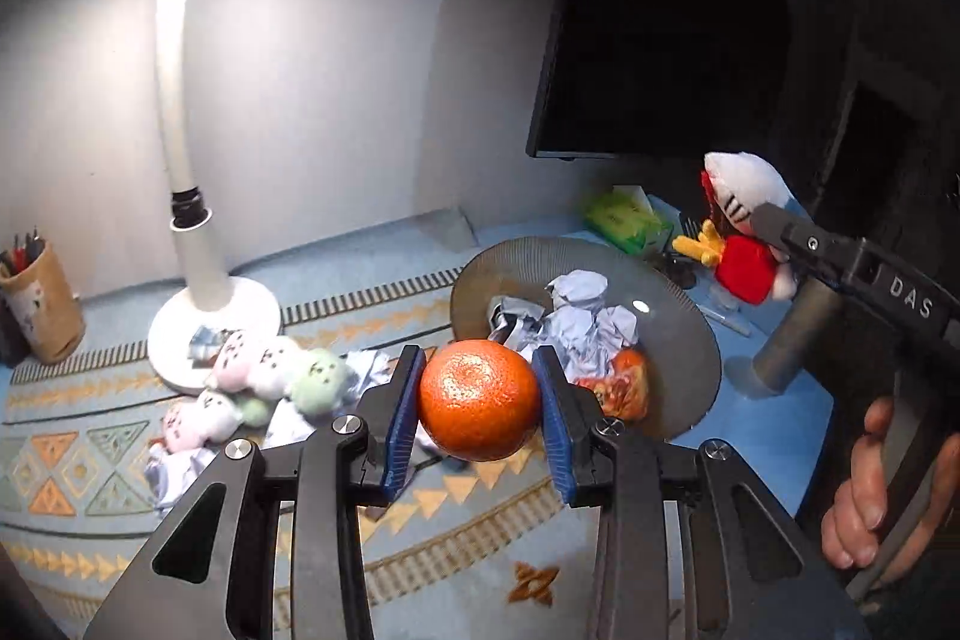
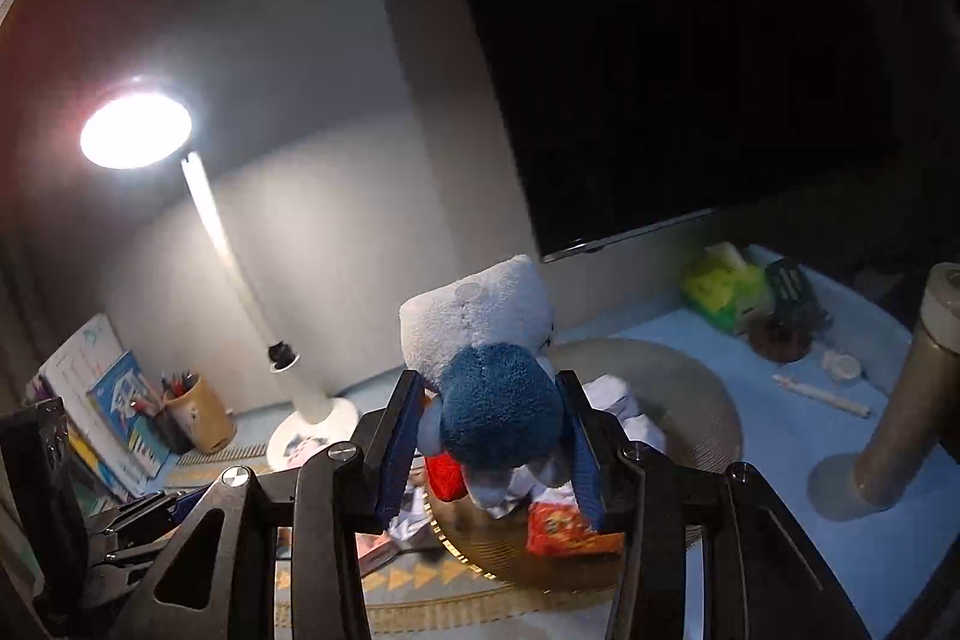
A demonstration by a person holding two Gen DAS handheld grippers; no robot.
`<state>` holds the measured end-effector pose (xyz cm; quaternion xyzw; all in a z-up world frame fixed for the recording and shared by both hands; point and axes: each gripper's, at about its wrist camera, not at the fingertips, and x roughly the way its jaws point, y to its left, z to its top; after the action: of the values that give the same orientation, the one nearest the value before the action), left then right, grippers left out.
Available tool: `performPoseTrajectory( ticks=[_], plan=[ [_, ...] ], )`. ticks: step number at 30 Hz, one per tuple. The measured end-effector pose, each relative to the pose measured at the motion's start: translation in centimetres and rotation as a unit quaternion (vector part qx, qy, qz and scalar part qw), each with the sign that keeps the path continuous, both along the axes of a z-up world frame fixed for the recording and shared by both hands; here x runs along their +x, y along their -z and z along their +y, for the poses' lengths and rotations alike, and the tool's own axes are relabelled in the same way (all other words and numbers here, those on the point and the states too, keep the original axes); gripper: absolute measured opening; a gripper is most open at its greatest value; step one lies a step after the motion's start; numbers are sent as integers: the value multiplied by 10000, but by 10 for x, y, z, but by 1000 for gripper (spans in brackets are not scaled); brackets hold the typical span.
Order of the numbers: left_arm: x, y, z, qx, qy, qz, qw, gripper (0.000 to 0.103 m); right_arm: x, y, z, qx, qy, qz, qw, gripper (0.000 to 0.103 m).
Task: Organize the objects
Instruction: 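Carry orange and plush toy over the glass bowl and open both tools, then move both tools back toward the paper balls and plush stacks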
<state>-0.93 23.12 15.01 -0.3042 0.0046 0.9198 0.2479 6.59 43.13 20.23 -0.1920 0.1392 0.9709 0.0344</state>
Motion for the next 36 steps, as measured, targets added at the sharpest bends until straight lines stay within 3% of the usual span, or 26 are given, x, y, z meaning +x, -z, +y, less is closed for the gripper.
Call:
performPoseTrajectory(
  ticks=[6, 12, 13, 14, 15, 16, 26, 30, 32, 34, 36],
  plan=[
    [-32, 19, 55, 63, 262, -141, 9995, 33, -30, 23, 41, -232, 608, -571, 9962, 43],
    [-52, 38, 86, -65, 331, -216, 9992, 35, -55, 44, 59, -304, 793, -911, 9922, 44],
    [-54, 40, 88, -2, 362, -242, 9991, 42, -59, 46, 61, -286, 788, -963, 9918, 44],
    [-56, 42, 89, 60, 351, -291, 9989, 59, -64, 48, 63, -285, 768, -1014, 9915, 46],
    [-57, 44, 87, 125, 301, -323, 9989, 67, -67, 50, 63, -283, 769, -1080, 9908, 54],
    [-56, 44, 84, 213, 244, -285, 9991, 74, -69, 53, 63, -284, 778, -1128, 9902, 58],
    [-40, 39, 43, 245, 70, -261, 9993, 74, -65, 63, 42, -288, 606, -1168, 9909, 61],
    [-22, 30, 13, 323, 319, -304, 9985, 74, -59, 59, 21, -260, 395, -1121, 9926, 61],
    [-9, 23, -9, 285, 177, -140, 9993, 75, -56, 57, 6, -264, 229, -1081, 9935, 64],
    [2, 18, -35, 211, -110, 16, 9997, 85, -54, 55, -13, -215, 33, -1043, 9943, 67],
    [13, 14, -67, 231, -423, 158, 9987, 86, -52, 57, -34, -137, -192, -1044, 9943, 67]
  ],
)
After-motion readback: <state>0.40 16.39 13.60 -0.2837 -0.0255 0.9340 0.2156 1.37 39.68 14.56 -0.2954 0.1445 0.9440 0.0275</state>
